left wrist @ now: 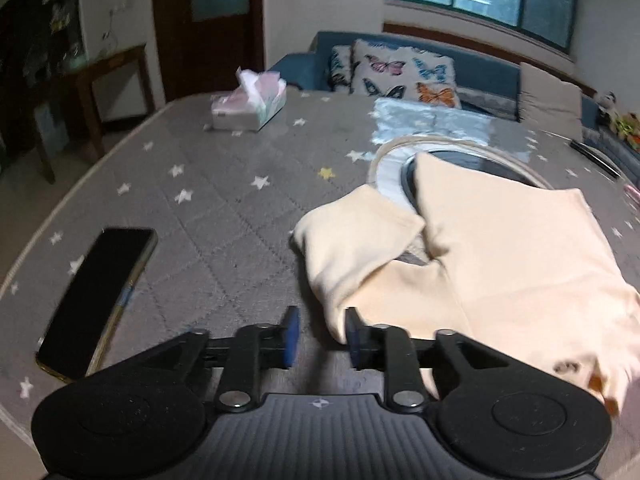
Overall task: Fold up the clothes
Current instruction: 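Shake out and lay the sweatshirt flat with both grippers, then release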
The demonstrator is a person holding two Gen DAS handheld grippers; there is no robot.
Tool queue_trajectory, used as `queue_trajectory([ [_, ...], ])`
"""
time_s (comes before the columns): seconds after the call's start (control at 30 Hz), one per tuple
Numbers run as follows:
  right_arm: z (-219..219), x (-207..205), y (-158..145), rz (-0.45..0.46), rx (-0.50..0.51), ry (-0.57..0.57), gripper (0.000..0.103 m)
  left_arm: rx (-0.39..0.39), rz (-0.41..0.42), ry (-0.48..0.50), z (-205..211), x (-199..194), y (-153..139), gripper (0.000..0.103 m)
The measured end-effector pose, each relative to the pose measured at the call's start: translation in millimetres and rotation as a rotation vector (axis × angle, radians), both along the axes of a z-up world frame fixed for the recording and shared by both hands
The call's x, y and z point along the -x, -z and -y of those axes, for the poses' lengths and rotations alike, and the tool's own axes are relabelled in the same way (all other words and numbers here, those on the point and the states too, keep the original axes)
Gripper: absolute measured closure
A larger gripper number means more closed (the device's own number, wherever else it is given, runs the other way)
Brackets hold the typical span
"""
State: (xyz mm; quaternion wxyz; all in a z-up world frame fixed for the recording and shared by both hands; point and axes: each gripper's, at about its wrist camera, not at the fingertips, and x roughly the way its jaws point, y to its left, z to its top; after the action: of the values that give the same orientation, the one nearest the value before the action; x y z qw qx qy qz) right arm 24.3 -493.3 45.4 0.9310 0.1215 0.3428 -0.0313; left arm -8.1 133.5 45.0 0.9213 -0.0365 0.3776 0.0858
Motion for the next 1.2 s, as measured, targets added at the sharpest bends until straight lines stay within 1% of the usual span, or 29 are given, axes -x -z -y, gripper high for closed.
queue_trajectory([
  [0.07,-1.9,-1.0,-2.5,0.012,-0.020,-0.013,0.085,0.005,0.026,0.058,11.8,6.9,-6.3,0.067],
  [0.13,-4.4,-3.8,-4.9,0.017,-0.039,-0.026,0.085,0.010,0.052,0.115,23.7,13.8,-12.5,0.065],
  [0.23,-13.2,-15.8,-5.7,0.016,-0.060,-0.053,0.083,0.037,0.078,0.217,46.7,15.9,-16.7,0.060],
  [0.33,-27.7,-30.8,-1.7,-0.015,-0.069,-0.093,0.079,0.050,0.095,0.328,73.0,16.5,-17.6,0.055],
  [0.43,-45.4,-44.2,5.3,-0.065,-0.035,-0.116,0.078,0.063,0.098,0.410,95.2,11.6,-16.2,0.054],
  [0.47,-51.8,-47.7,8.4,-0.084,-0.009,-0.113,0.078,0.071,0.097,0.430,102.1,7.6,-15.3,0.054],
  [0.5,-57.8,-50.3,11.6,-0.100,0.019,-0.113,0.078,0.077,0.094,0.449,109.7,3.8,-13.8,0.054],
  [0.53,-61.4,-51.4,13.3,-0.106,0.032,-0.118,0.082,0.082,0.090,0.463,114.4,0.4,-11.6,0.054],
  [0.57,-64.4,-51.9,14.4,-0.109,0.039,-0.125,0.089,0.087,0.085,0.477,119.1,-3.0,-9.4,0.054],
  [0.6,-65.9,-50.1,12.4,-0.096,0.039,-0.134,0.099,0.092,0.079,0.488,122.7,-6.3,-6.6,0.054],
  [0.7,-66.6,-37.8,-2.6,-0.011,0.044,-0.146,0.101,0.105,0.042,0.507,127.9,-17.4,5.2,0.054],
  [0.8,-59.0,-14.3,-21.3,0.085,0.033,-0.152,0.101,0.129,0.015,0.534,131.4,-17.0,13.0,0.055],
  [0.9,-39.7,5.9,-21.3,0.080,0.041,-0.102,0.100,0.152,-0.005,0.581,135.5,-10.2,19.9,0.055],
  [0.97,-23.2,12.7,-10.6,0.020,0.063,-0.040,0.099,0.149,-0.013,0.613,141.3,-5.6,23.6,0.055],
  [1.0,-15.5,15.8,-6.0,-0.006,0.074,-0.010,0.097,0.144,-0.018,0.631,143.5,-3.4,24.7,0.055],
  [1.07,-3.2,20.4,-0.6,-0.038,0.092,0.042,0.096,0.136,-0.023,0.660,146.6,-0.2,25.4,0.055],
  [1.1,-0.9,22.8,-1.0,-0.035,0.094,0.046,0.096,0.136,-0.021,0.673,148.1,1.1,24.7,0.055],
  [1.17,-4.8,23.9,-4.4,-0.016,0.094,0.015,0.096,0.143,-0.006,0.690,150.4,2.5,20.5,0.055],
  [1.2,-8.8,22.1,-5.7,-0.009,0.093,-0.009,0.093,0.148,0.002,0.690,149.8,2.8,18.5,0.055],
])
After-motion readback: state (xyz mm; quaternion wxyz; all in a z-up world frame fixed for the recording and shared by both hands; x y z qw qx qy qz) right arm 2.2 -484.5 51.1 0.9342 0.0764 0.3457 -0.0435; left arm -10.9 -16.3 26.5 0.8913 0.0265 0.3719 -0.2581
